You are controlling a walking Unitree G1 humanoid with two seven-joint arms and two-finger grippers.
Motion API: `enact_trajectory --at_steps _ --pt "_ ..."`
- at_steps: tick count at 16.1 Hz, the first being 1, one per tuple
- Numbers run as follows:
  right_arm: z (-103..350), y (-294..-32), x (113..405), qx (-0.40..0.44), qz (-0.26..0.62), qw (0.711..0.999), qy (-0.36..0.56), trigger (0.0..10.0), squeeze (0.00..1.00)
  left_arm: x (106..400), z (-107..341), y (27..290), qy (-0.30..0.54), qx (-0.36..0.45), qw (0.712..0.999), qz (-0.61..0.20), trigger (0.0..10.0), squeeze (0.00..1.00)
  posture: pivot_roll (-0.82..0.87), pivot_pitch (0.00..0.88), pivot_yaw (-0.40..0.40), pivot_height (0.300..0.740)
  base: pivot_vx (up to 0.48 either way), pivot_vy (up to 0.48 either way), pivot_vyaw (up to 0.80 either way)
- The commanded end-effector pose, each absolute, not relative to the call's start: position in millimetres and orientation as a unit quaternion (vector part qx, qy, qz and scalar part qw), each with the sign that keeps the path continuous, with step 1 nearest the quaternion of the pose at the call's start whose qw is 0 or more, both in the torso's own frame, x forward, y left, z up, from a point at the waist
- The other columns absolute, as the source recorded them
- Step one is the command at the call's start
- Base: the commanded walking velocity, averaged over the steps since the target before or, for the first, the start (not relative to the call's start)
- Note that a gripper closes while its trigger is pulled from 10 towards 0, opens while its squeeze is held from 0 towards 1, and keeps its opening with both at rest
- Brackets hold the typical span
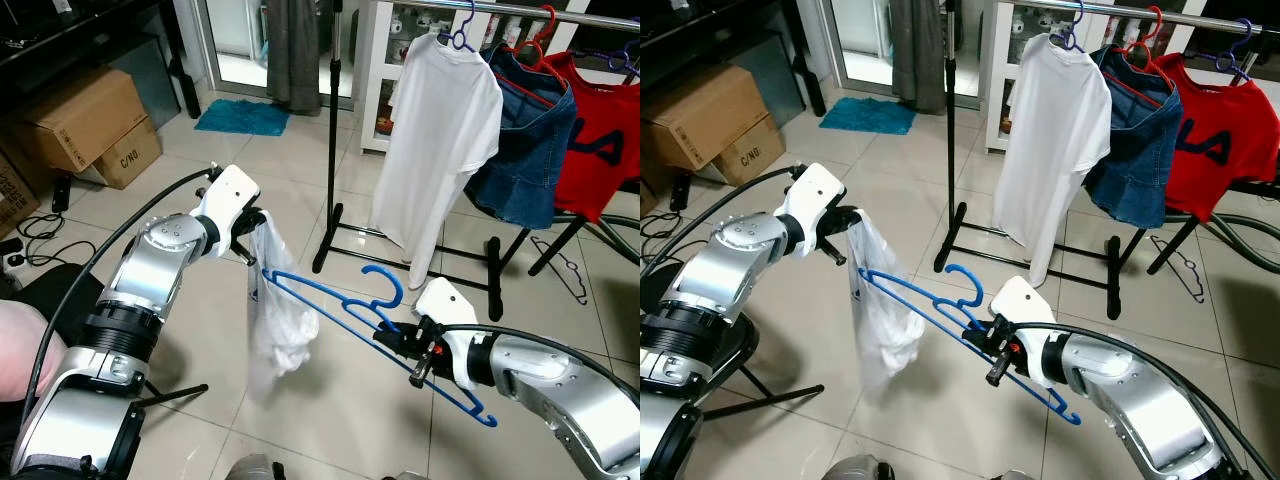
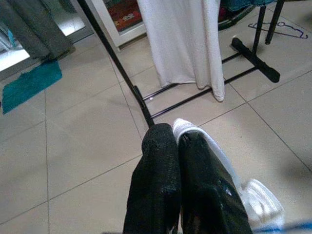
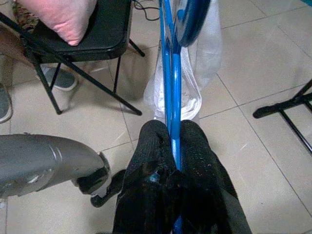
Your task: Hang hanger
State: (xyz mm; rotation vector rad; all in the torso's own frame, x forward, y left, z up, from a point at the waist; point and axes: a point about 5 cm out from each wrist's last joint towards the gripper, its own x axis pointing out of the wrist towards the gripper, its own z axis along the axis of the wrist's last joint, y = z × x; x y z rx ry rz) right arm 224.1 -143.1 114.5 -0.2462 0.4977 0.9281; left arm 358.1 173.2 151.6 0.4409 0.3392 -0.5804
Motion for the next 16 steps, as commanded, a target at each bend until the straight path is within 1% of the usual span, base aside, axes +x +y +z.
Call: enact_trajectory --at_steps 1,4,10,13,14,16 --pt "117.1 -144.7 226.6 -0.118 0.431 0.863 0.235 10.0 0.0 360.5 161.0 172.2 0.149 0.21 0.924 -0.282 0.0 0.0 0.03 0.037 0.06 0.74 0.0 0.0 0.0" --pt "113.7 -138.6 235.9 -0.113 0.402 0.878 0.235 10.0 0.0 360.4 161.4 166.0 0.148 0.201 0.924 -0.289 0.0 0.0 0.03 0.036 0.058 0.74 0.0 0.0 0.0" --pt "109.8 -125.7 240.9 -0.109 0.394 0.882 0.235 10.0 0.0 362.5 166.3 161.7 0.141 0.182 0.929 -0.288 0.0 0.0 0.03 0.038 0.057 0.74 0.0 0.0 0.0" --pt "102.5 -114.0 240.5 -0.118 0.4 0.875 0.247 10.0 0.0 363.5 172.0 154.5 0.133 0.153 0.934 -0.294 0.0 0.0 0.03 0.04 0.059 0.74 0.0 0.0 0.0" --pt "101.8 -112.6 241.4 -0.119 0.4 0.874 0.247 10.0 0.0 363.5 172.7 153.0 0.132 0.15 0.934 -0.295 0.0 0.0 0.03 0.041 0.059 0.74 0.0 0.0 0.0" --pt "98.0 -107.5 240.9 -0.118 0.419 0.863 0.256 10.0 0.0 364.2 172.0 151.2 0.131 0.157 0.934 -0.293 0.0 0.0 0.04 0.043 0.056 0.74 0.0 0.0 0.0"
